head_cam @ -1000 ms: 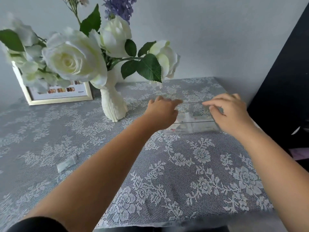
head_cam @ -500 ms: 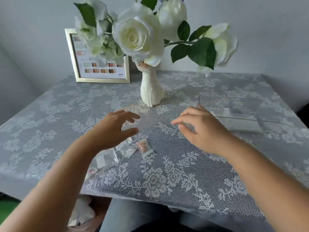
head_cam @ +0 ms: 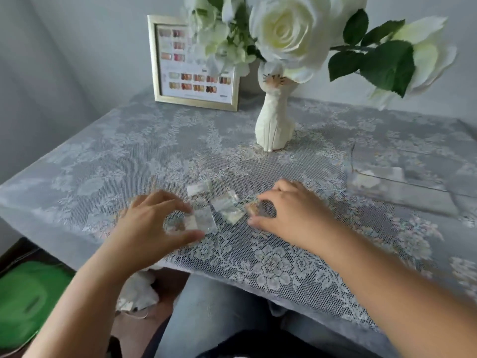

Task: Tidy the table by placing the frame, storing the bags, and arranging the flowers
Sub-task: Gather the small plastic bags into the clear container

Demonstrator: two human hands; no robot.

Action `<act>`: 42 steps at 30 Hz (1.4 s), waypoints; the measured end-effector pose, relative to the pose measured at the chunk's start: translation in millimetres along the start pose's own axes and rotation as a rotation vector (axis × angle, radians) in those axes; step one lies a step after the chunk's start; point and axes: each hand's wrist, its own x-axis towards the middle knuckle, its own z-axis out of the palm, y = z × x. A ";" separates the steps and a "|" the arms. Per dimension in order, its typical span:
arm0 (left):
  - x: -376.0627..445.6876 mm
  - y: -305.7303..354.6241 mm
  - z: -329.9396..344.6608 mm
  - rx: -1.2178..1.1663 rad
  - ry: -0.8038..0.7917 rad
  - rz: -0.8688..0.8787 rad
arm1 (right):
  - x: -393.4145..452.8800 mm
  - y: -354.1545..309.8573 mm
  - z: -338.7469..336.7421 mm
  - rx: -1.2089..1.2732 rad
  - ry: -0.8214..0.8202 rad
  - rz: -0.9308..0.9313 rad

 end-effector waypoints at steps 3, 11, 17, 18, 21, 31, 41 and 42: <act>-1.8 6.7 6.5 0.031 -0.007 -0.016 | 2.9 -1.9 2.7 0.027 0.042 0.028; 0.3 12.8 7.9 -0.209 -0.019 0.024 | -2.4 7.9 5.1 0.252 0.090 0.131; 0.7 20.3 9.3 -0.335 0.009 0.089 | -0.2 3.3 7.2 0.328 0.095 0.075; 1.3 22.1 8.8 -0.350 0.022 0.097 | 0.5 1.5 7.5 0.311 0.094 0.065; 3.6 28.4 6.8 -0.403 0.058 0.107 | 0.5 0.6 6.1 0.328 0.072 0.075; 13.6 40.6 9.0 -0.432 0.078 0.120 | 5.9 -3.3 -1.7 0.402 0.024 0.127; 23.7 69.1 15.8 -0.534 0.129 0.199 | -17.3 19.1 -21.4 0.479 0.082 0.145; 26.5 78.9 18.1 -0.544 0.112 0.229 | -23.1 26.5 -25.9 0.495 0.116 0.168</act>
